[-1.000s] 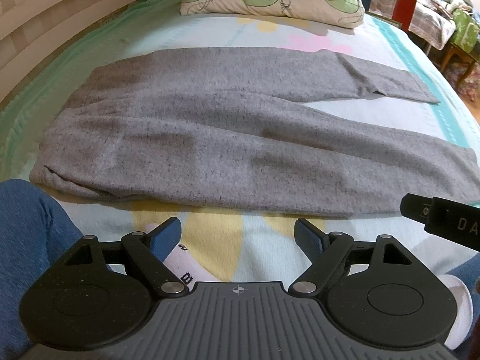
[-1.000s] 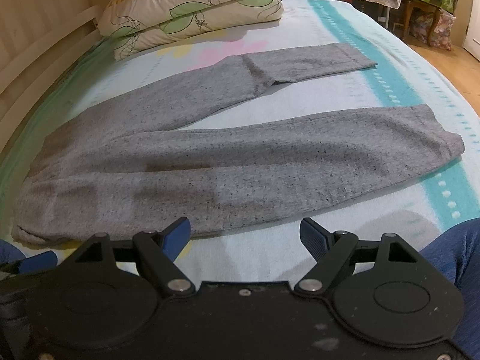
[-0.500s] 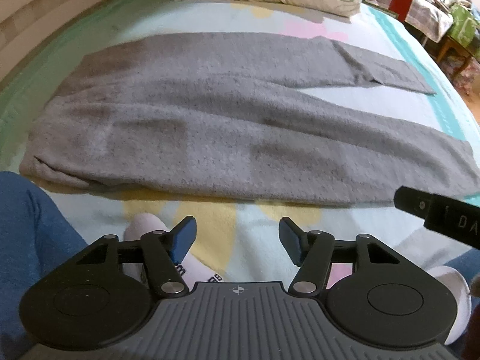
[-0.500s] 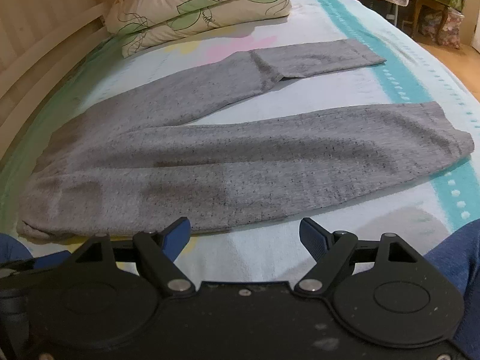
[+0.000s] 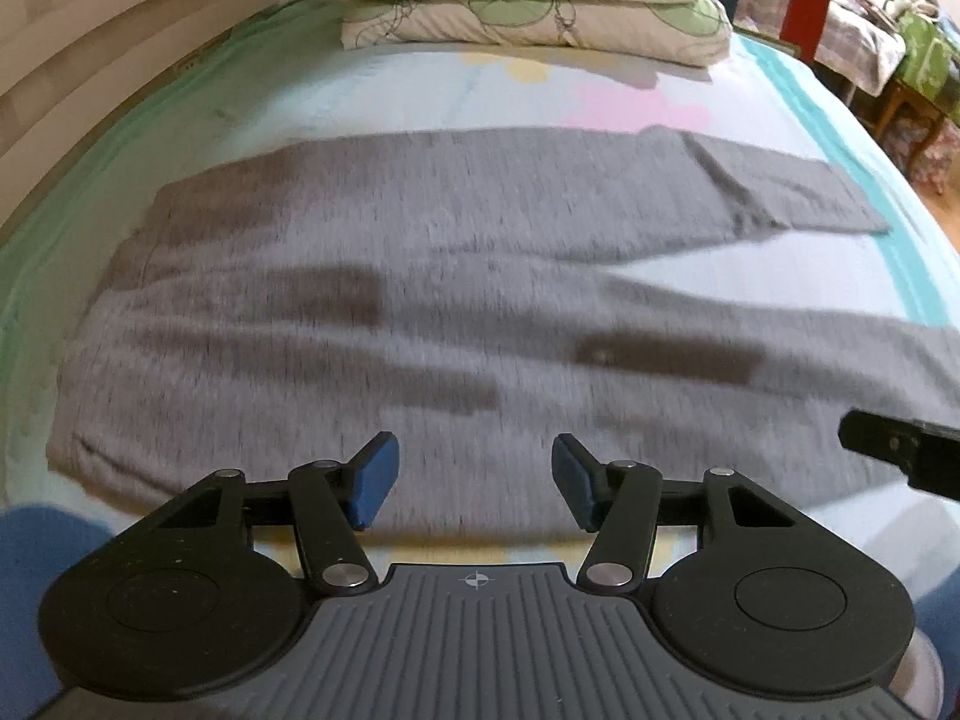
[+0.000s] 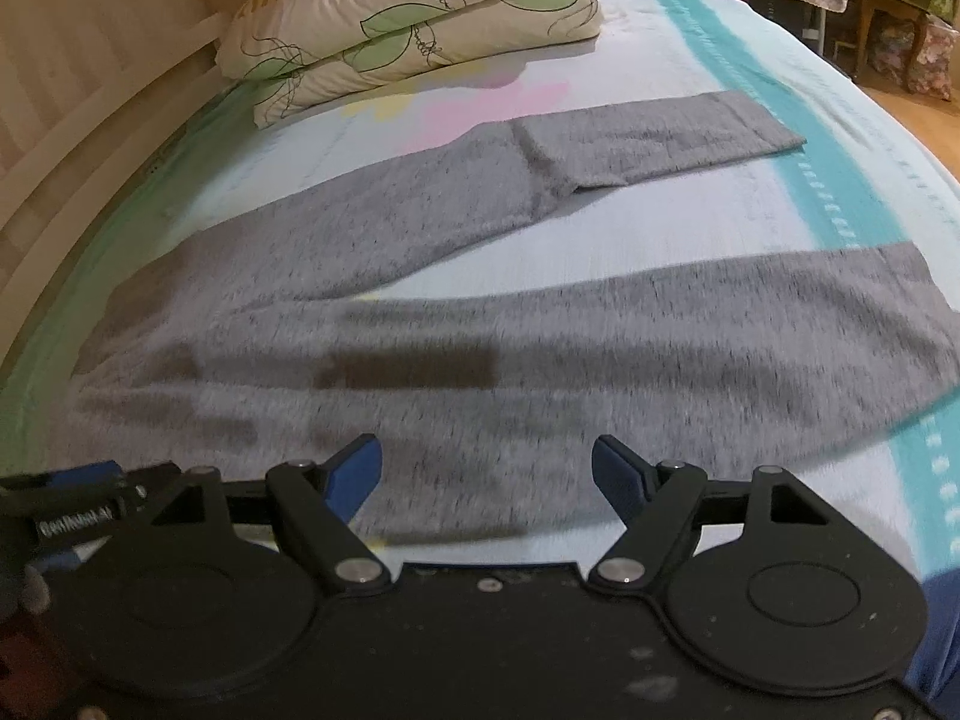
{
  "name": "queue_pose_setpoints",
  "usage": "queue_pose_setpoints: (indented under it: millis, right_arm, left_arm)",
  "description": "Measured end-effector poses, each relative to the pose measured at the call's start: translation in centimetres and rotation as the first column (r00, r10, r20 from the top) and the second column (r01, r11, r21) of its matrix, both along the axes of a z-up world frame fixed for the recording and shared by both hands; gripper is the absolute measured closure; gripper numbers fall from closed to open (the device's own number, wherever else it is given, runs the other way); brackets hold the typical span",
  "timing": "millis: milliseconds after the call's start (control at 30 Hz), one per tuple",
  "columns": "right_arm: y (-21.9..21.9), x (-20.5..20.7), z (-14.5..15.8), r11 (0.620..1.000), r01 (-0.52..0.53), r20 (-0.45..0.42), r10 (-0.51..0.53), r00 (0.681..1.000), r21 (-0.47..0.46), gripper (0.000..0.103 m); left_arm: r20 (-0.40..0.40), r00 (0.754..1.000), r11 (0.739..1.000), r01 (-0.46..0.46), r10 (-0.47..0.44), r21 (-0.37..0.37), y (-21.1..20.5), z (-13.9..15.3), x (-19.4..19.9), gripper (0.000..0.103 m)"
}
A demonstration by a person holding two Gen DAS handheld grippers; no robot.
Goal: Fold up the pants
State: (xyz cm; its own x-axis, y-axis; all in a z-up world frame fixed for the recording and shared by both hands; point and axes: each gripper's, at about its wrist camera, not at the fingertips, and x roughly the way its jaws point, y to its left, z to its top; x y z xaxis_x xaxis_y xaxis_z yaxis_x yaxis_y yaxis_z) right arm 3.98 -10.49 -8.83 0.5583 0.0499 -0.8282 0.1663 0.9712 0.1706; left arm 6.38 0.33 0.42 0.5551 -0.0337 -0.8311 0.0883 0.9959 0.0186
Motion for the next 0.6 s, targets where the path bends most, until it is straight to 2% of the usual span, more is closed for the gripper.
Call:
queue_pose_setpoints:
  millis: [367, 600]
  right_arm:
    - [-1.8, 5.5, -0.9, 1.0, -0.028, -0.01, 0.028, 1.0, -0.002, 0.025]
    - [-3.6, 12.2, -1.4, 0.999, -0.039, 0.005, 0.039, 0.999, -0.033, 0.026]
  left_arm:
    - [0.0, 1.0, 0.999, 0.031, -0.031, 0.014, -1.6, -0.1, 6.1, 0.048]
    - [-0.027, 0.999, 0.999, 0.047, -0.046, 0.014, -2.8, -1.6, 10.9, 0.048]
